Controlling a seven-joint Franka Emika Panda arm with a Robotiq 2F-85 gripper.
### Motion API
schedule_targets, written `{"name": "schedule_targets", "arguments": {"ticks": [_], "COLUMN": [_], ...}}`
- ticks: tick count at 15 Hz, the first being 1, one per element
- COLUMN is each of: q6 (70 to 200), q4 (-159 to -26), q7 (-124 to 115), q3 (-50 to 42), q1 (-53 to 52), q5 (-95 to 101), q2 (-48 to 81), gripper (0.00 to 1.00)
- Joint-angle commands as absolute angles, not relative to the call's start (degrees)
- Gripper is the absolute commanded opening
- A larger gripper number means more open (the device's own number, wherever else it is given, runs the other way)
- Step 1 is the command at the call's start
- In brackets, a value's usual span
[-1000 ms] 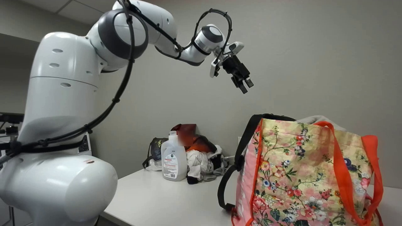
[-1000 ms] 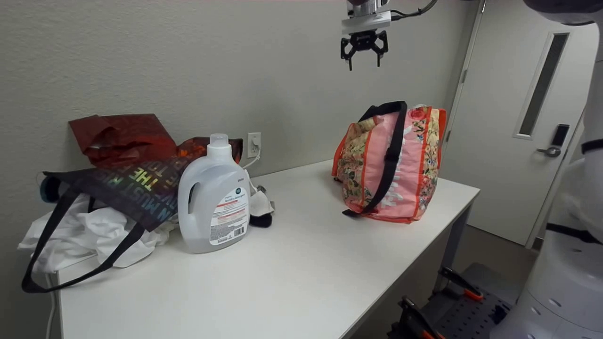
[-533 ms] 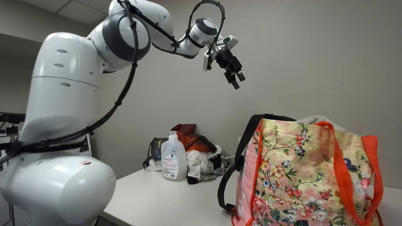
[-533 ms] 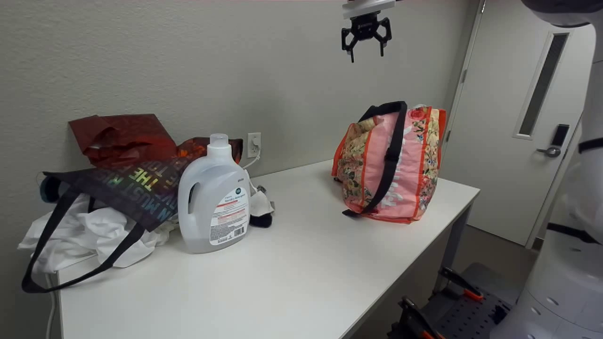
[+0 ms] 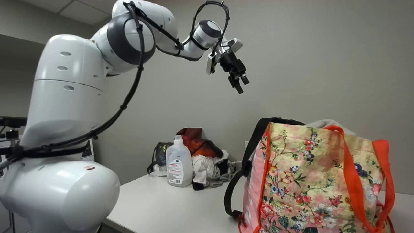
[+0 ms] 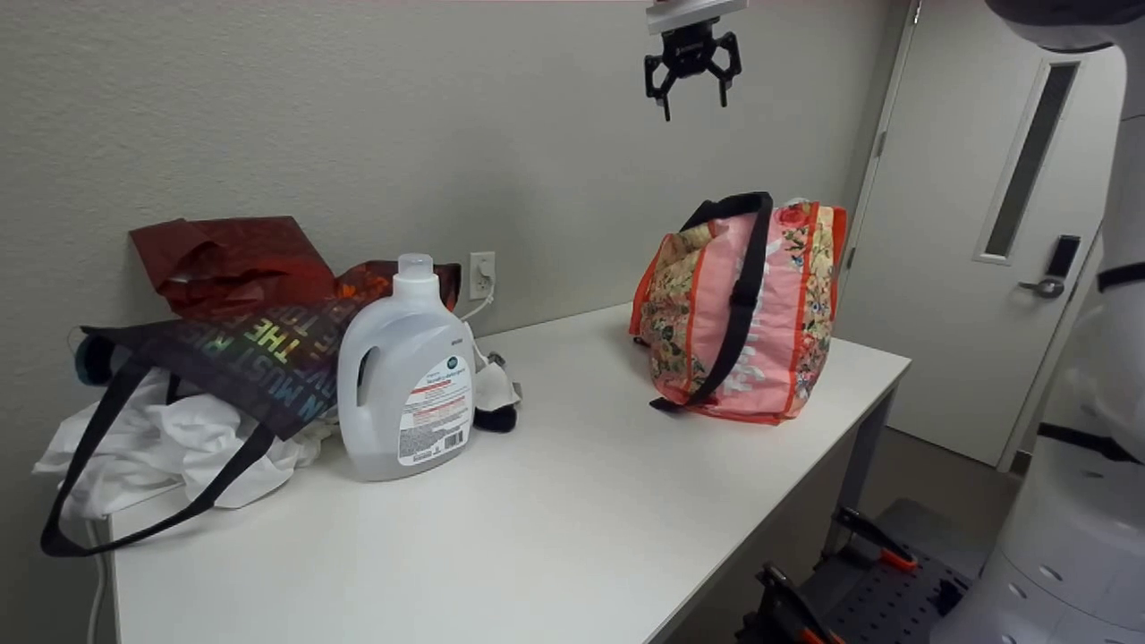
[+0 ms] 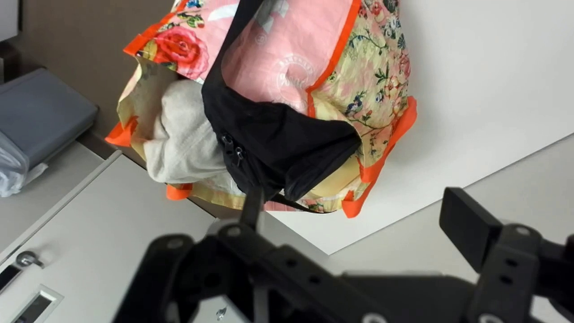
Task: Put the black bag into the bigger bag.
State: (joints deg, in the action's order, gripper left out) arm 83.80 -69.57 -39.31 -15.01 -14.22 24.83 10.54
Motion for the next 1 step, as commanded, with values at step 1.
{"name": "schedule_targets", "arguments": {"ticks": [1], "q6": [82.2], "q4": [-68.6], "q7": [-36.5], "q3": [-14.6], "q1": [-14.6], "q5": [25.0], "q2": [11.7], "gripper": [1.00]}}
